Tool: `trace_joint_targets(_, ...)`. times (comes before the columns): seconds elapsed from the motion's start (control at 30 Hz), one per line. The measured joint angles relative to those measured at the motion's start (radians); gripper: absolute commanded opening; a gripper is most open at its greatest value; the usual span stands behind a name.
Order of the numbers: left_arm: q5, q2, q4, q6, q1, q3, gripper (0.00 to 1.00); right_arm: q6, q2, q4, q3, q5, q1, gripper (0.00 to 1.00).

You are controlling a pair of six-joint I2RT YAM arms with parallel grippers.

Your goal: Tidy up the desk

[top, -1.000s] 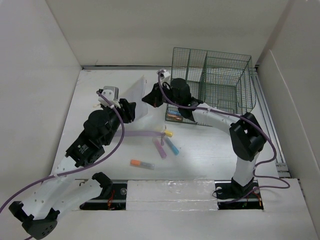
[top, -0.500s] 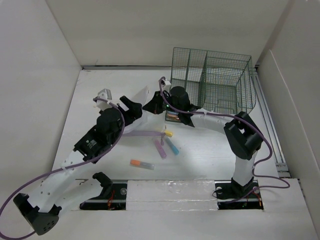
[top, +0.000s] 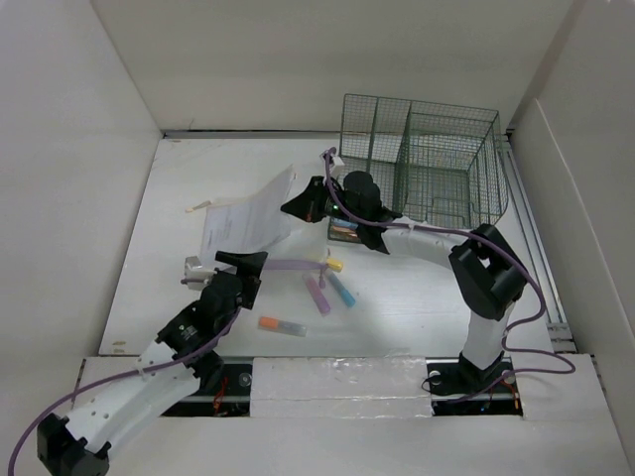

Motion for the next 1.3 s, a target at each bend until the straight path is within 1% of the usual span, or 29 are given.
trace_joint_targets(0.1, -0.035, -0.082, 0.026, -0.073, 0.0, -0.037, 0.83, 0.01, -0.005, 0.016, -0.013, -0.001, 0.0, 0.0)
trace_joint_targets(0.2, -0.073, -0.119, 0.083, -0.113, 0.0, -0.09, 0.84, 0.02, -0.005, 0.033, -0.025, -0.001, 0.002, 0.0)
trace_joint_targets(0.3, -0.107, -0.098, 0.138, -0.139, 0.0, -0.126, 0.85, 0.027, -0.005, 0.039, -0.026, -0.001, 0.006, 0.0)
trace_joint_targets(0.4, -0.138, -0.005, 0.169, -0.144, 0.001, -0.129, 0.84, 0.036, -0.005, 0.047, -0.026, -0.002, 0.013, 0.0)
trace_joint_targets(0.53, -0.196, 0.105, 0.229, -0.14, 0.007, -0.113, 0.65, 0.04, -0.005, 0.053, -0.029, -0.005, 0.023, 0.0)
trace_joint_targets(0.6, -0.231, 0.129, 0.265, -0.138, 0.007, -0.108, 0.62, 0.041, -0.008, 0.062, -0.045, -0.006, 0.026, 0.0)
trace_joint_targets(0.7, -0.274, 0.151, 0.32, -0.138, 0.021, -0.105, 0.6, 0.043, -0.008, 0.064, -0.069, -0.01, 0.027, 0.0)
trace_joint_targets(0.73, -0.28, 0.165, 0.34, -0.137, 0.034, -0.105, 0.58, 0.043, -0.009, 0.064, -0.077, -0.009, 0.027, 0.0)
trace_joint_targets(0.8, -0.278, 0.195, 0.38, -0.132, 0.072, -0.105, 0.47, 0.043, -0.01, 0.064, -0.09, -0.009, 0.027, 0.0)
trace_joint_targets(0.83, -0.276, 0.216, 0.406, -0.126, 0.089, -0.105, 0.27, 0.043, -0.013, 0.063, -0.097, -0.009, 0.027, 0.0)
trace_joint_targets(0.87, -0.276, 0.234, 0.426, -0.122, 0.103, -0.105, 0.27, 0.043, -0.013, 0.063, -0.097, -0.009, 0.027, 0.0)
trace_joint_targets(0.9, -0.276, 0.248, 0.449, -0.106, 0.111, -0.106, 0.19, 0.043, -0.014, 0.064, -0.101, -0.009, 0.027, 0.0)
trace_joint_targets(0.93, -0.276, 0.258, 0.469, -0.096, 0.113, -0.106, 0.05, 0.043, -0.018, 0.064, -0.106, -0.009, 0.027, 0.0)
trace_joint_targets(0.97, -0.275, 0.266, 0.489, -0.082, 0.113, -0.106, 0.0, 0.043, -0.021, 0.063, -0.11, -0.009, 0.027, 0.0)
trace_joint_targets(1.0, -0.273, 0.269, 0.503, -0.068, 0.113, -0.106, 0.0, 0.043, -0.023, 0.062, -0.112, -0.009, 0.027, 0.0)
trace_joint_targets(1.03, -0.272, 0.272, 0.517, -0.052, 0.113, -0.106, 0.0, 0.042, -0.024, 0.059, -0.112, -0.01, 0.027, 0.11)
trace_joint_targets(1.1, -0.272, 0.271, 0.53, -0.023, 0.116, -0.106, 0.0, 0.041, -0.024, 0.041, -0.112, -0.013, 0.028, 0.4)
trace_joint_targets(1.13, -0.271, 0.267, 0.531, -0.005, 0.117, -0.106, 0.0, 0.04, -0.025, 0.028, -0.112, -0.015, 0.028, 0.64)
trace_joint_targets(1.17, -0.27, 0.261, 0.53, 0.013, 0.118, -0.106, 0.0, 0.037, -0.025, 0.004, -0.109, -0.018, 0.03, 0.74)
trace_joint_targets(1.2, -0.266, 0.251, 0.529, 0.027, 0.117, -0.106, 0.0, 0.031, -0.025, -0.022, -0.108, -0.013, 0.035, 0.81)
trace_joint_targets(1.23, -0.262, 0.241, 0.527, 0.04, 0.117, -0.106, 0.0, 0.023, -0.026, -0.048, -0.108, -0.011, 0.042, 0.93)
trace_joint_targets(1.3, -0.253, 0.215, 0.524, 0.062, 0.117, -0.106, 0.0, 0.02, -0.027, -0.098, -0.108, 0.004, 0.057, 0.99)
